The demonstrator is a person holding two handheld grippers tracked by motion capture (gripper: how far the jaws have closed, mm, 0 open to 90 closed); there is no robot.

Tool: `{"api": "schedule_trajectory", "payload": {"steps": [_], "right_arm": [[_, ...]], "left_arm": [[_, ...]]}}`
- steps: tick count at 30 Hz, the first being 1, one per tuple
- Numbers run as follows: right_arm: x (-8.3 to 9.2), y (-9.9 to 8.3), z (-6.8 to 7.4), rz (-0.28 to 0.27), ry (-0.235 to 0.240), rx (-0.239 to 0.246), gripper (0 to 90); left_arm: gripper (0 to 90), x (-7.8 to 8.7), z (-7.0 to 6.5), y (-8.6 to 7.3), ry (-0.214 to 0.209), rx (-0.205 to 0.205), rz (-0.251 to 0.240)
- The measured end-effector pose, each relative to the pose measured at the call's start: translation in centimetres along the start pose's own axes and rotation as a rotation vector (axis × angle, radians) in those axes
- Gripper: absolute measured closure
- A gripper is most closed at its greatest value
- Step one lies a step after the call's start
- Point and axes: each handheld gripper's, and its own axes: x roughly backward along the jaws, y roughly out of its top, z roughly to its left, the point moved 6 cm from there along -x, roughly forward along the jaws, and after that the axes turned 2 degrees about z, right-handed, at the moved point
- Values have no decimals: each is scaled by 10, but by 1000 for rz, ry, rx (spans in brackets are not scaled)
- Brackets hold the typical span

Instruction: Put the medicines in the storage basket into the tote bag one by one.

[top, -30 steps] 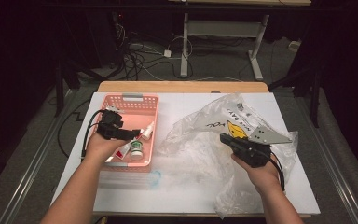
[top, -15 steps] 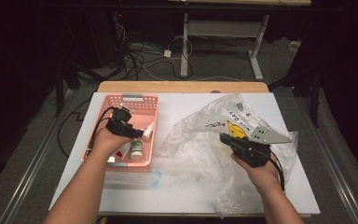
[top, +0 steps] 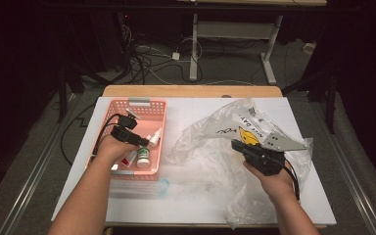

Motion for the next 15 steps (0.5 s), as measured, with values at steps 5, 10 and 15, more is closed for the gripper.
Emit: {"api": "schedule_trajectory", "payload": {"steps": [5,10,15], "right_arm": [[-1,-1,0,4,2,4,900],[-1,-1,0,4,3,3,900],[-2,-1,1,6,5,1,900]], "left_arm": [[491,-3,2,0,10,2,17],[506,-6,2,0,36,-9,40],[527,-7,2,2,69,-24,51]]}}
